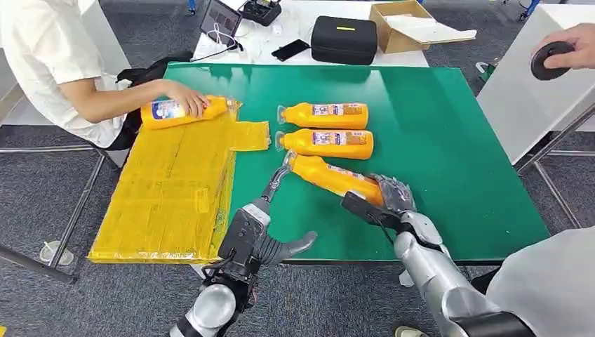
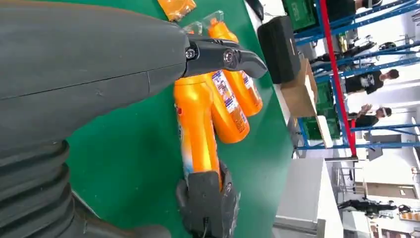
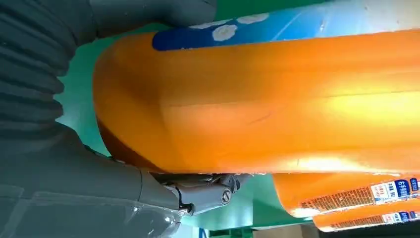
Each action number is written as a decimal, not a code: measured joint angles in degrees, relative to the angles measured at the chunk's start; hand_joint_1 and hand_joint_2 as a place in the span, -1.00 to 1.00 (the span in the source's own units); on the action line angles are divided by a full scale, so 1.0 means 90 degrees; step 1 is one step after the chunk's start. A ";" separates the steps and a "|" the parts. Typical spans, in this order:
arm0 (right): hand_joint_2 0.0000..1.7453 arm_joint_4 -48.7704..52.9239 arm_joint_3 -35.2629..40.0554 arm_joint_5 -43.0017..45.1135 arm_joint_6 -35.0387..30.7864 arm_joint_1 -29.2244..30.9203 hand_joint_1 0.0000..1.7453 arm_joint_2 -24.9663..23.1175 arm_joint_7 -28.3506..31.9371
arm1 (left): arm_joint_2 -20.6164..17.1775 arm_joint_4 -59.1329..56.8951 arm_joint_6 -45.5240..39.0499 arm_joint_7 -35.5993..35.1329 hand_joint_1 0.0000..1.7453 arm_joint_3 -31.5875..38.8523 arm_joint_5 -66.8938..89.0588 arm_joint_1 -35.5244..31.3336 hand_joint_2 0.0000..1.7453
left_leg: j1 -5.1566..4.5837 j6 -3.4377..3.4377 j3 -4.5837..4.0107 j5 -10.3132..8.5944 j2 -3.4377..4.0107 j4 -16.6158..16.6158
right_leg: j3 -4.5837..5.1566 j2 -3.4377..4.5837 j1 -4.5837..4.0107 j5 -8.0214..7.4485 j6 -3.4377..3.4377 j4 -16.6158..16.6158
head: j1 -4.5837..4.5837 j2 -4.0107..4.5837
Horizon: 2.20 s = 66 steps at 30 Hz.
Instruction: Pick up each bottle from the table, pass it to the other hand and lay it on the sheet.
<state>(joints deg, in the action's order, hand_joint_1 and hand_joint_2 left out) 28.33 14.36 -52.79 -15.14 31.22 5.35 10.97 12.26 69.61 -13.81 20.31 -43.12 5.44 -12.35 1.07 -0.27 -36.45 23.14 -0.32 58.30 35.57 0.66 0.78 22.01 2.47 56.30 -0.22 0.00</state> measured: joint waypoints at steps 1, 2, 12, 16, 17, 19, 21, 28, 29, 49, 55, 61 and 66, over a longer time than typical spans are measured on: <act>1.00 0.0000 -0.0005 0.0076 -0.0061 -0.0019 1.00 0.0000 0.0132 | 0.0000 -0.0002 -0.0007 0.0017 -1.00 0.0000 -0.0012 0.0002 1.00 | 0.0000 0.0000 0.0000 0.0000 0.0000 0.0000 | -0.0001 0.0000 0.0000 0.0000 0.0000 0.0000 | -0.0002 0.0000; 1.00 0.0000 -0.0010 0.0163 -0.0139 -0.0060 1.00 -0.0005 0.0278 | 0.0000 -0.0002 -0.0010 0.0039 -1.00 0.0000 -0.0019 0.0006 1.00 | 0.0000 0.0000 -0.0001 0.0000 -0.0002 0.0000 | -0.0002 0.0000 0.0000 0.0000 0.0000 0.0000 | 0.0000 0.0000; 1.00 0.0039 -0.0107 0.0406 -0.0321 -0.0216 1.00 -0.0041 0.0690 | 0.0002 -0.0002 -0.0029 0.0097 -1.00 0.0000 -0.0114 0.0016 1.00 | 0.0001 0.0006 0.0006 0.0005 0.0001 0.0000 | -0.0003 0.0007 -0.0001 -0.0002 0.0000 0.0001 | -0.0002 0.0000; 1.00 0.0039 -0.0107 0.0406 -0.0321 -0.0216 1.00 -0.0041 0.0690 | 0.0002 -0.0002 -0.0029 0.0097 -1.00 0.0000 -0.0114 0.0016 1.00 | 0.0001 0.0006 0.0006 0.0005 0.0001 0.0000 | -0.0003 0.0007 -0.0001 -0.0002 0.0000 0.0001 | -0.0002 0.0000; 1.00 0.0039 -0.0109 0.0406 -0.0321 -0.0217 1.00 -0.0041 0.0690 | 0.0002 -0.0002 -0.0029 0.0097 -1.00 0.0000 -0.0114 0.0016 1.00 | 0.0001 0.0006 0.0006 0.0005 0.0001 0.0000 | -0.0003 0.0007 -0.0001 -0.0002 0.0000 0.0001 | -0.0002 0.0000; 1.00 0.0051 -0.0129 0.0411 -0.0321 -0.0225 1.00 -0.0049 0.0690 | 0.0002 -0.0002 -0.0029 0.0102 -1.00 0.0000 -0.0114 0.0016 1.00 | 0.0001 0.0006 0.0007 0.0005 0.0001 0.0000 | -0.0004 0.0007 -0.0001 -0.0002 0.0000 0.0001 | -0.0005 -0.0002; 1.00 0.0066 -0.0153 0.0411 -0.0321 -0.0241 1.00 -0.0056 0.0690 | 0.0002 -0.0002 -0.0029 0.0104 -1.00 0.0000 -0.0114 0.0017 1.00 | 0.0001 0.0006 0.0008 0.0004 0.0001 0.0000 | -0.0005 0.0007 -0.0001 -0.0002 0.0000 0.0001 | -0.0002 0.0000; 1.00 0.0408 -0.0255 0.1048 -0.1067 -0.0659 1.00 -0.0219 0.1480 | 0.0022 -0.0002 -0.0048 0.0165 -1.00 0.0044 -0.0997 0.0136 1.00 | 0.0001 0.0006 -0.0008 0.0005 -0.0001 0.0000 | 0.0002 0.0006 -0.0002 -0.0002 0.0000 0.0004 | -0.0002 0.0000; 1.00 0.0577 -0.0262 0.1192 -0.1200 -0.0786 1.00 -0.0272 0.1557 | 0.0019 -0.0012 -0.0005 0.0099 -1.00 0.0070 -0.1239 0.0172 1.00 | 0.0002 0.0006 -0.0012 0.0005 -0.0002 0.0000 | 0.0006 0.0006 -0.0002 -0.0001 0.0000 0.0004 | -0.0002 0.0000; 1.00 0.2720 -0.0306 0.2427 -0.2094 -0.1902 1.00 -0.0663 0.2089 | -0.0192 -0.0090 0.0413 -0.0046 -1.00 0.0287 -0.3556 0.0845 1.00 | 0.0001 0.0005 -0.0090 0.0002 -0.0016 0.0000 | 0.0073 -0.0001 0.0001 0.0003 0.0000 0.0007 | -0.0005 -0.0002; 1.00 0.2805 -0.0340 0.2613 -0.2167 -0.1907 1.00 -0.0743 0.2245 | -0.0214 0.0080 0.0559 -0.0114 -1.00 0.0311 -0.3857 0.0856 1.00 | 0.0001 0.0005 -0.0090 0.0002 -0.0016 -0.0001 | 0.0074 -0.0001 0.0000 0.0003 0.0000 0.0007 | -0.0005 0.0000; 1.00 0.2834 -0.0087 0.2450 -0.2036 -0.1920 1.00 -0.1010 0.2339 | -0.0165 0.0262 0.0417 -0.0090 -1.00 0.0442 -0.4095 0.0737 1.00 | 0.0002 0.0006 -0.0091 0.0001 -0.0015 -0.0001 | 0.0077 0.0000 0.0000 0.0003 0.0000 0.0007 | -0.0005 0.0000; 1.00 0.2849 0.0381 0.2368 -0.1944 -0.1917 1.00 -0.1229 0.2271 | -0.0063 0.0345 0.0245 -0.0063 -1.00 0.0510 -0.4233 0.0522 1.00 | 0.0003 0.0005 -0.0091 -0.0003 -0.0016 -0.0001 | 0.0076 -0.0001 0.0000 0.0003 0.0000 0.0009 | -0.0005 0.0000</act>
<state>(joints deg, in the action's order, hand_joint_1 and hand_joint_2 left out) 53.96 17.79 -31.47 -32.63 13.96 -5.70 31.41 11.69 72.72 -11.61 19.74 -38.53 -32.65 -7.66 1.10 -0.23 -37.27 23.12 -0.46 58.29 36.25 0.65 0.78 22.04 2.47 56.38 -0.26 0.00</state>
